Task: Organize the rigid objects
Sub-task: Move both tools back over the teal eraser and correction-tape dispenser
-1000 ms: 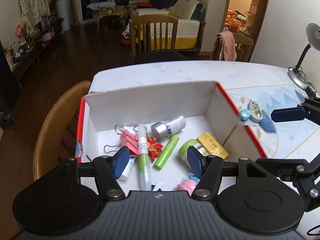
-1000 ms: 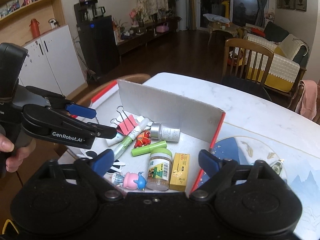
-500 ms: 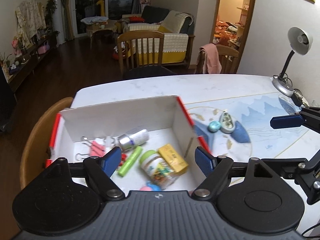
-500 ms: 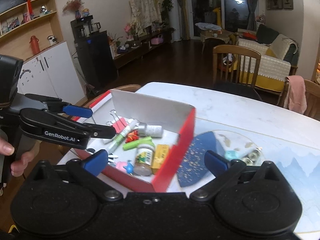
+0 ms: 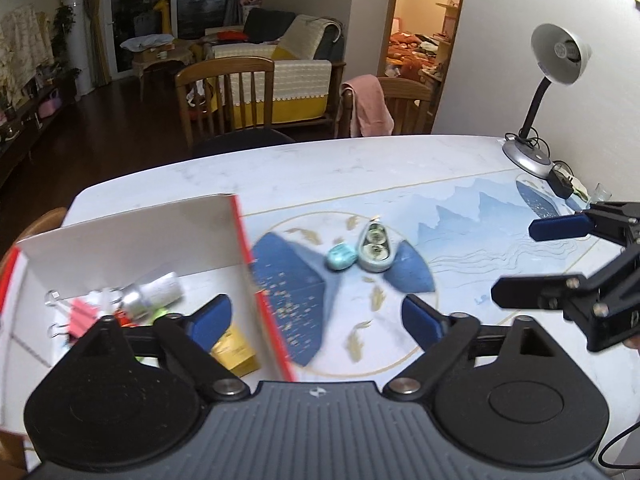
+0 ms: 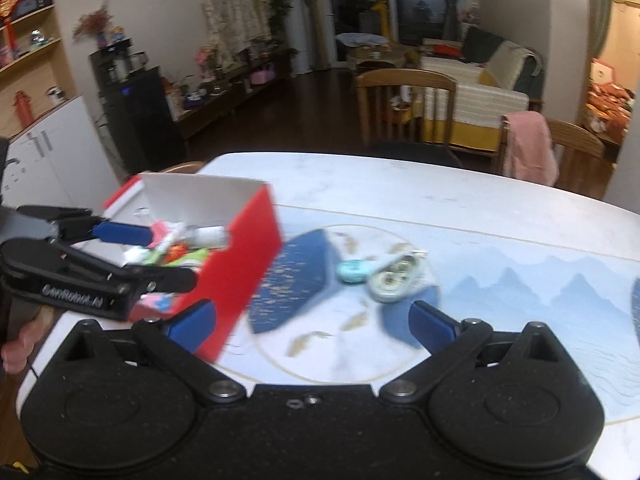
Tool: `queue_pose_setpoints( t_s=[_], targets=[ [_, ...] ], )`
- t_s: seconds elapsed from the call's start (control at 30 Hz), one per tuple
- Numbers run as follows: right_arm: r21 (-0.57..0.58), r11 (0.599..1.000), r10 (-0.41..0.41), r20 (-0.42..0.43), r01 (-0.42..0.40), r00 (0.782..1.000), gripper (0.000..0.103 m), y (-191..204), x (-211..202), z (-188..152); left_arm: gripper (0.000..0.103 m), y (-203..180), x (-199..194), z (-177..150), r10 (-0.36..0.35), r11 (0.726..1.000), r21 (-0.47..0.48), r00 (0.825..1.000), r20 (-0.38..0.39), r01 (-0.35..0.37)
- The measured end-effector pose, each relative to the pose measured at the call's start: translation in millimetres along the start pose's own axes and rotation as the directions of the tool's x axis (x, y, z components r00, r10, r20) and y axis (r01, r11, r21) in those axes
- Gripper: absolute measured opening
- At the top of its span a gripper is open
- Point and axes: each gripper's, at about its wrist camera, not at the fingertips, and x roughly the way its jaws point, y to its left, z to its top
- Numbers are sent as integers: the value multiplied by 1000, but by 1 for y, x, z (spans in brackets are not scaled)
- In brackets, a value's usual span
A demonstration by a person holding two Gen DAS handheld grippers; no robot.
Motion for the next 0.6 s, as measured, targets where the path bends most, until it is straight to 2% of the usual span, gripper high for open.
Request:
queue_pose_setpoints(
  t_s=[0.03, 0.13, 0.33, 0.47, 0.6],
  targets=[
    [13, 1000, -15, -1, 15, 1000, 102, -8, 0, 0, 99, -5, 5, 2, -1, 1000, 2, 1000, -1, 1],
    [36, 998, -49, -8, 49, 999, 102, -29, 4, 2, 99, -18, 22, 6, 9, 1000, -6, 1000, -2, -9],
    [71, 993, -87, -39, 89, 995, 102, -65, 26, 12, 99, -35, 58, 17, 75, 995, -63, 997, 9, -74],
    [103, 989, -99, -69, 105, 993, 102, -85, 50, 25, 99, -47, 83, 22, 122, 990, -77, 992, 10, -121],
    [131, 985, -103, -102, 116, 989, 102, -97, 81, 36, 99, -52, 106, 24, 200, 974, -110, 980, 9, -198]
  ],
)
